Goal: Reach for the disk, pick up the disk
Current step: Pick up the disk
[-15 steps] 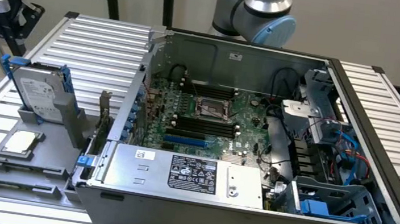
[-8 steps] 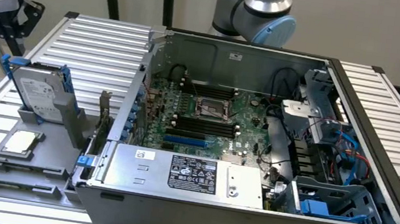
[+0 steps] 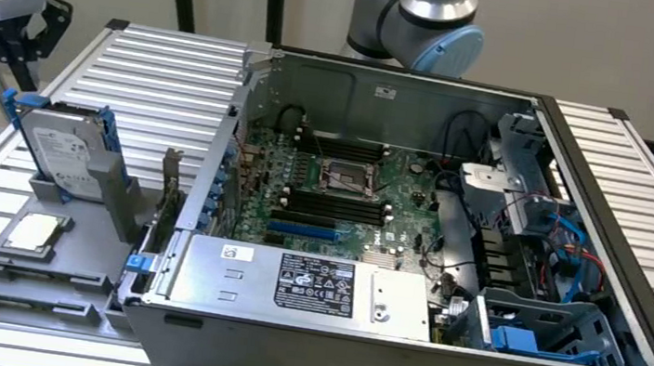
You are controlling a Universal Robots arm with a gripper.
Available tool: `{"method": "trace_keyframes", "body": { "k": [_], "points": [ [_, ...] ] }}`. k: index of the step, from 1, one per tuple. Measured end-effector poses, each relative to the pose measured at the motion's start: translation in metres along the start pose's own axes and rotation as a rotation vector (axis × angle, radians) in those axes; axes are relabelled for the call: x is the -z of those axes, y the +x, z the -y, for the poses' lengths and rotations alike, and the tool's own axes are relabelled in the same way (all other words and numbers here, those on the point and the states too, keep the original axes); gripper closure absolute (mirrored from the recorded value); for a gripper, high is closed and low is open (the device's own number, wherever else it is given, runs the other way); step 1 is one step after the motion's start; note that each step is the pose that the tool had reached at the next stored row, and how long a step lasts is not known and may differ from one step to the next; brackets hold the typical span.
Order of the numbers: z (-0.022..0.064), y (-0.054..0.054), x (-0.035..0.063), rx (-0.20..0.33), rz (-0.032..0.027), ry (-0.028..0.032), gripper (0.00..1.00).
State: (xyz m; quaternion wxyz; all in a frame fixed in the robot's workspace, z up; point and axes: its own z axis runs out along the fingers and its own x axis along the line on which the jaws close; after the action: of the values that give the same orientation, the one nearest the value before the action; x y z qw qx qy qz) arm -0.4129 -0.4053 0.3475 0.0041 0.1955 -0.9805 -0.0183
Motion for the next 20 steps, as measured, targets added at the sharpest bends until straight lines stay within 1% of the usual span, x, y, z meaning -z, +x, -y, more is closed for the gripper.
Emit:
{"method": "trace_keyframes", "body": {
  "k": [20],
  "points": [
    [0.0,0.0,0.0017,0.363,-0.0136,0.0003,0.89]
  ]
}}
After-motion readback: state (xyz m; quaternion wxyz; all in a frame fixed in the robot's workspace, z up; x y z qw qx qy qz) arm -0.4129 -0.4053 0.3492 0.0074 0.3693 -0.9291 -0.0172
